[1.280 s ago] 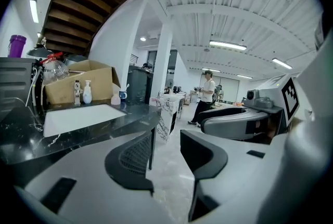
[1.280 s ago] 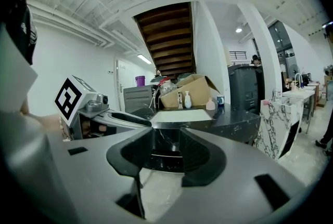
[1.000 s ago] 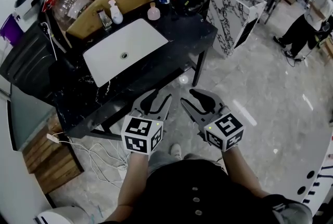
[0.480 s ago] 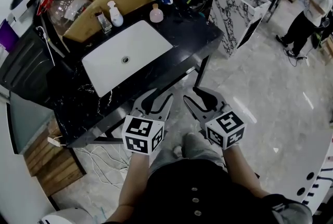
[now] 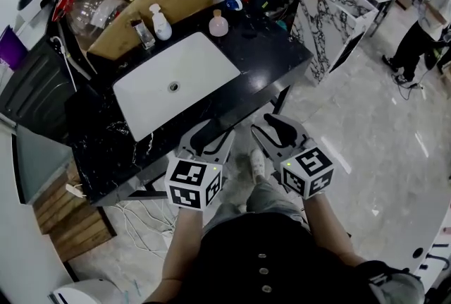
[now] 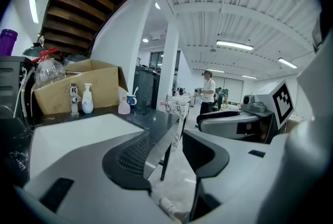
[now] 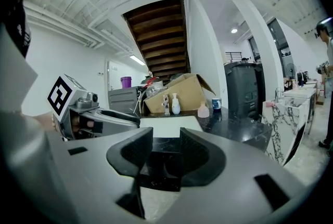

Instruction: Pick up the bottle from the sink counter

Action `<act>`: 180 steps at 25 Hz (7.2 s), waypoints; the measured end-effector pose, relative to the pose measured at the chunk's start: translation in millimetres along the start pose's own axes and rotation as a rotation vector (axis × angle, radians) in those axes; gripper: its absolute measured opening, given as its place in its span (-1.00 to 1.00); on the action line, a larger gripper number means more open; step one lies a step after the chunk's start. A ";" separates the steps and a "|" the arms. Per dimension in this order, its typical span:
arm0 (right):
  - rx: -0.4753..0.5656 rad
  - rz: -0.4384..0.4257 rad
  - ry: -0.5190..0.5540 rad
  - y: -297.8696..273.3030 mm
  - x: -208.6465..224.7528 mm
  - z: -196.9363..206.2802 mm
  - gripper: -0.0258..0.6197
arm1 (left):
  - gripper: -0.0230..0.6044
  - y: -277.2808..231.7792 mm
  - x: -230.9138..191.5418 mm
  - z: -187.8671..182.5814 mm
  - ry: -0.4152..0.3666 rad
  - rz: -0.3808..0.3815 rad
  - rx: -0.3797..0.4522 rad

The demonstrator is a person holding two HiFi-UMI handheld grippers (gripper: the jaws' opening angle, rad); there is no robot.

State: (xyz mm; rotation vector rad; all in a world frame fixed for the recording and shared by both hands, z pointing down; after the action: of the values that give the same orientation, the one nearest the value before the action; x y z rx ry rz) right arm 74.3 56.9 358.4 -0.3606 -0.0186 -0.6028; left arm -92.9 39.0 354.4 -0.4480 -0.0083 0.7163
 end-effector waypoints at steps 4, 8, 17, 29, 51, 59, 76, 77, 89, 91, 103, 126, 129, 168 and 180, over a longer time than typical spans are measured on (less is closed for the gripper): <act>0.003 -0.021 0.007 -20.8 23.4 -9.3 -0.46 | -0.30 -22.1 -14.6 -12.2 0.001 -0.025 0.004; -0.006 -0.048 0.023 -40.8 52.4 -18.3 -0.46 | -0.30 -49.7 -27.0 -26.9 0.012 -0.046 0.012; -0.016 -0.113 0.038 -92.9 126.3 -51.1 -0.46 | -0.30 -118.2 -56.0 -68.5 0.035 -0.104 0.017; -0.032 -0.270 0.085 -172.0 194.3 -80.5 -0.46 | -0.30 -186.1 -96.3 -104.3 0.068 -0.220 0.016; -0.074 -0.370 0.102 -222.2 217.9 -79.3 -0.43 | -0.30 -212.8 -122.8 -95.8 0.146 -0.287 0.008; -0.119 -0.341 0.110 -234.8 219.0 -74.5 -0.36 | -0.30 -226.0 -139.7 -100.3 0.143 -0.248 0.010; -0.194 -0.354 0.137 -272.3 224.4 -84.5 -0.30 | -0.25 -255.8 -172.9 -107.7 -0.003 -0.106 -0.114; -0.196 -0.359 0.143 -273.8 225.2 -85.7 -0.29 | -0.22 -257.1 -173.9 -108.9 -0.031 -0.100 -0.124; -0.284 -0.336 0.213 -306.9 238.7 -83.5 -0.21 | 0.03 -278.5 -213.2 -109.6 -0.120 -0.079 -0.168; -0.302 -0.331 0.227 -313.2 241.9 -82.3 -0.19 | 0.06 -282.3 -219.4 -108.8 -0.166 -0.072 -0.191; -0.376 -0.341 0.293 -351.9 255.6 -80.4 -0.05 | 0.09 -307.6 -249.9 -111.1 -0.263 -0.009 -0.241; -0.440 -0.535 0.439 -410.5 267.1 -81.1 0.11 | 0.20 -356.6 -284.0 -98.6 -0.395 0.138 -0.343; -0.449 -0.569 0.500 -414.9 266.3 -79.9 0.13 | 0.20 -360.7 -285.3 -97.3 -0.414 0.165 -0.345; -0.449 -0.766 0.633 -439.2 270.1 -73.4 0.15 | 0.13 -378.9 -293.3 -89.3 -0.498 0.334 -0.331; -0.460 -0.767 0.668 -429.8 265.3 -77.7 0.15 | 0.13 -372.6 -284.5 -92.4 -0.505 0.330 -0.347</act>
State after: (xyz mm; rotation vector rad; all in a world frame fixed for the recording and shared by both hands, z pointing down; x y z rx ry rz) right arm 46.8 -443.5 457.9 -0.5844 0.6582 -1.4751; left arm -58.4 -425.6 460.5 -0.5957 -0.5508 1.1466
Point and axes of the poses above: the fingertips, and each gripper's own axes: y backward along the fingers, x to its right, z out of its underside, the point moved 7 cm from there along y, backward along the fingers, and after that the axes turned 5 degrees about -x, right-handed, at the moved point
